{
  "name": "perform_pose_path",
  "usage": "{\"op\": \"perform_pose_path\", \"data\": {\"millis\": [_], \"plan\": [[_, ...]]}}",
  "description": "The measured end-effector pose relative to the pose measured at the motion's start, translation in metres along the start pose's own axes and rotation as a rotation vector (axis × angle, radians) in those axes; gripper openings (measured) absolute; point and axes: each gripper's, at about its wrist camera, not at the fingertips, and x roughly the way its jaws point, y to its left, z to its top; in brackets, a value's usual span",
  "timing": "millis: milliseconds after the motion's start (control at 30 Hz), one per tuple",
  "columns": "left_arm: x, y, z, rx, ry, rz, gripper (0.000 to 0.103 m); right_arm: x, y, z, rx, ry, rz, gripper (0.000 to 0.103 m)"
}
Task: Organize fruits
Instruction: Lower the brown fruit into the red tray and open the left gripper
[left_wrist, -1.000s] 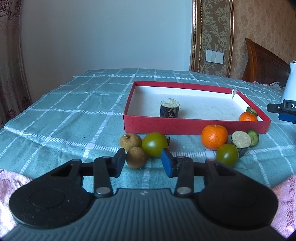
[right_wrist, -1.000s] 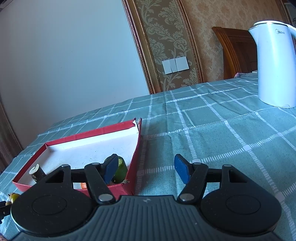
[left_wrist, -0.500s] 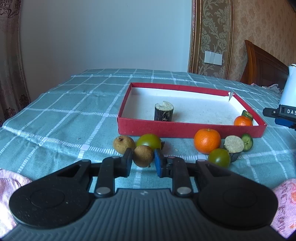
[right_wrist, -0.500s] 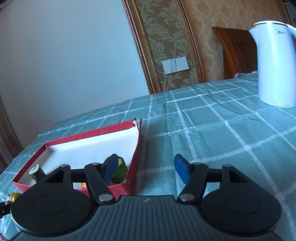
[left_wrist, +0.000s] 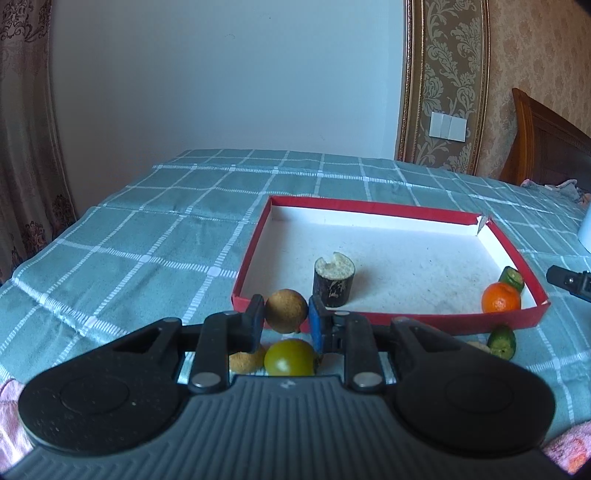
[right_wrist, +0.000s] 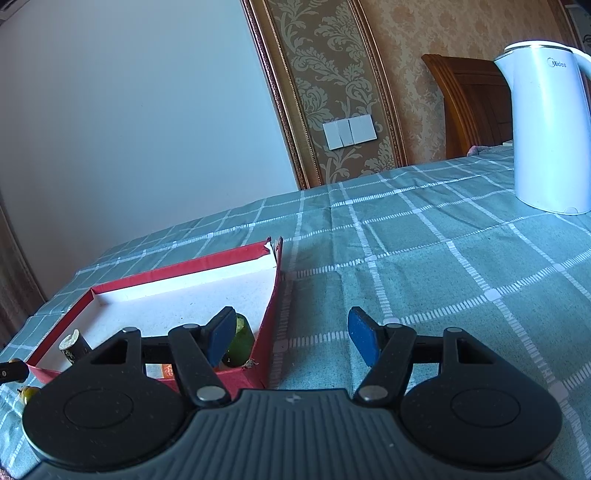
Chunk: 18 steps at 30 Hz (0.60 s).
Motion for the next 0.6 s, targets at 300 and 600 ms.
{"op": "perform_pose_path", "data": {"millis": [300,600], "plan": [[0.024,-0.002,0.020,0.031,-0.016,0.032,0.023,0.001,0.000,0.000,0.002,0.006,-0.001,0.066],[0.055,0.005,0.022,0.040,0.010,0.038,0.023,0.003,-0.001,0.000,0.006,0.020,-0.001,0.066]]}}
